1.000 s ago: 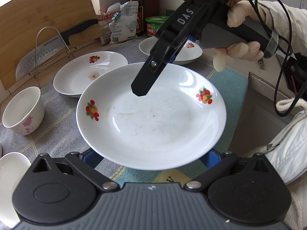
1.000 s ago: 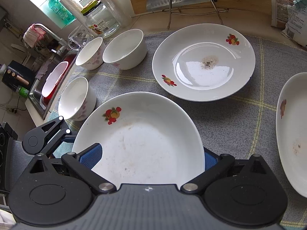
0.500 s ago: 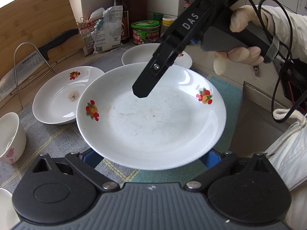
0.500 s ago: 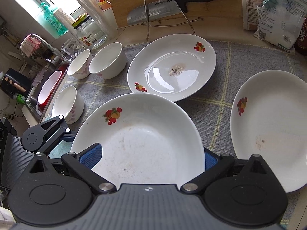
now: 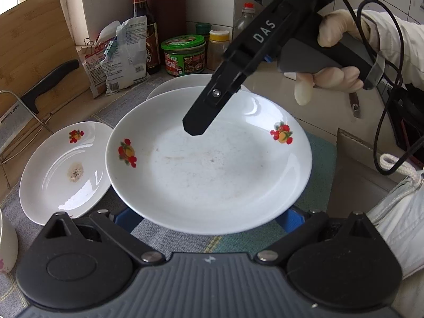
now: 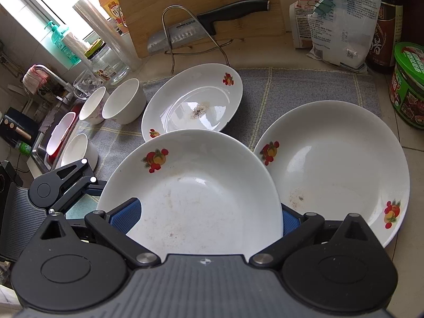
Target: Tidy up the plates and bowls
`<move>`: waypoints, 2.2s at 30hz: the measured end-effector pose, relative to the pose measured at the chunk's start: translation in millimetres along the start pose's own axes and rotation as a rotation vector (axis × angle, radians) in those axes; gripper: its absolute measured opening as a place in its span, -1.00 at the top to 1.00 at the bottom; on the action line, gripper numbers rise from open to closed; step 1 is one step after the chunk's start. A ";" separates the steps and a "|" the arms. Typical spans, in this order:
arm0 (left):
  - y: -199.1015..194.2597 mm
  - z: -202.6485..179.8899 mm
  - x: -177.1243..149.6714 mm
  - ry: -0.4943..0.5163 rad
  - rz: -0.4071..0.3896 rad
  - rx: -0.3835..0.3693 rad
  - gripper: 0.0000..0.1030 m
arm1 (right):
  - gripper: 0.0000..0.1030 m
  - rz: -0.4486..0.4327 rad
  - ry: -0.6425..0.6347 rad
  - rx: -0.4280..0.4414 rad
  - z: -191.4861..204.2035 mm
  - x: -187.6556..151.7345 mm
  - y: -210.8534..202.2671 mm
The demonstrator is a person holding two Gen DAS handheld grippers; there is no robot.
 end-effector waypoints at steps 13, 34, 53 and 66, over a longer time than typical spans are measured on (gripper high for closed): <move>33.1 -3.7 19.5 0.027 0.006 -0.018 -0.97 | -1.00 -0.024 0.019 -0.023 -37.8 6.4 -13.0; 74.4 6.9 41.3 0.055 0.035 -0.038 -0.97 | -1.00 -0.050 0.057 -0.045 -82.6 15.5 -11.1; 97.5 18.1 45.5 0.053 0.065 -0.049 -0.97 | -1.00 -0.045 0.078 -0.052 -103.9 19.7 -3.3; 105.4 23.6 47.0 0.058 0.087 -0.064 -0.97 | -1.00 -0.037 0.088 -0.057 -110.6 20.1 1.4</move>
Point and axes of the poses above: each gripper's, at about its wrist camera, not at the fingertips, and y roughly the way its jaws point, z to its left, x to its top, the point moved 1 cm from there along y, roughly the way its jaws point, and after that the axes turned 12 degrees about -z, right-handed, at the moved point
